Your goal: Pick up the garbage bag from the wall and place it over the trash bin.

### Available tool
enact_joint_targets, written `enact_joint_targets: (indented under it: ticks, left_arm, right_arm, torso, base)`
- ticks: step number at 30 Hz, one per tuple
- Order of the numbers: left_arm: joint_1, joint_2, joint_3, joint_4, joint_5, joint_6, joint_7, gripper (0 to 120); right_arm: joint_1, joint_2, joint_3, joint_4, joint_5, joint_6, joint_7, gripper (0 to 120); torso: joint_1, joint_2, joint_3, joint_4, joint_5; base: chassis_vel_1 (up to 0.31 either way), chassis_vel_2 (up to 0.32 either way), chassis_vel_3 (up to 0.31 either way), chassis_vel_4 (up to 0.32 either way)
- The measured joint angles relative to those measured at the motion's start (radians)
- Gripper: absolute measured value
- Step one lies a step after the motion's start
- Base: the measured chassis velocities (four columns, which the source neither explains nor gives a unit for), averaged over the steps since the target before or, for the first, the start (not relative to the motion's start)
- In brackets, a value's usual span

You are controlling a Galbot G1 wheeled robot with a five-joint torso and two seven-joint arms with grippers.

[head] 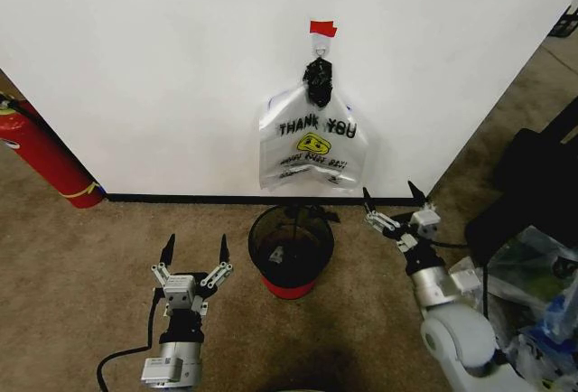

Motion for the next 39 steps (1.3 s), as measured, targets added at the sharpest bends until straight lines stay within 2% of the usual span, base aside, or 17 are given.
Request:
enact_joint_targets:
  ticks: [11, 19, 20, 29, 39]
  left_arm:
    - [0.001, -0.005, -0.002, 0.004, 0.003, 0.001, 0.001, 100]
    - [-0.004, -0.002, -0.015, 0.01, 0.001, 0.002, 0.001, 100]
    - [-0.002, -0.009, -0.015, 0.013, 0.002, 0.003, 0.001, 100]
    - [0.018, -0.039, -0.022, 0.014, 0.016, -0.001, 0.0, 100]
    - [0.014, -0.047, -0.019, 0.021, 0.021, 0.0, 0.0, 100]
  right_arm:
    - [0.089, -0.012, -0.039, -0.038, 0.025, -0.007, 0.0, 100]
    - [0.22, -0.005, -0.115, -0.124, 0.112, -0.027, -0.001, 100]
    - [0.276, 0.002, -0.145, -0.167, 0.137, -0.036, -0.003, 100]
    - [0.499, 0.049, -0.246, -0.337, 0.191, -0.05, -0.001, 100]
    - [0.6, 0.064, -0.291, -0.409, 0.188, -0.052, 0.014, 100]
  torso:
    - [0.0, 0.0, 0.0, -0.0001, 0.0]
    - [0.0, 0.0, 0.0, -0.0002, -0.0001]
    - [0.0, 0.0, 0.0, -0.0001, -0.0002]
    - [0.0, 0.0, 0.0, 0.0, -0.0002]
    - [0.0, 0.0, 0.0, -0.0002, -0.0001]
  base:
    - [0.0, 0.0, 0.0, 0.0]
    - [0.0, 0.0, 0.0, 0.0]
    - [0.0, 0.0, 0.0, 0.0]
    - [0.0, 0.0, 0.0, 0.0]
    - [0.0, 0.0, 0.0, 0.0]
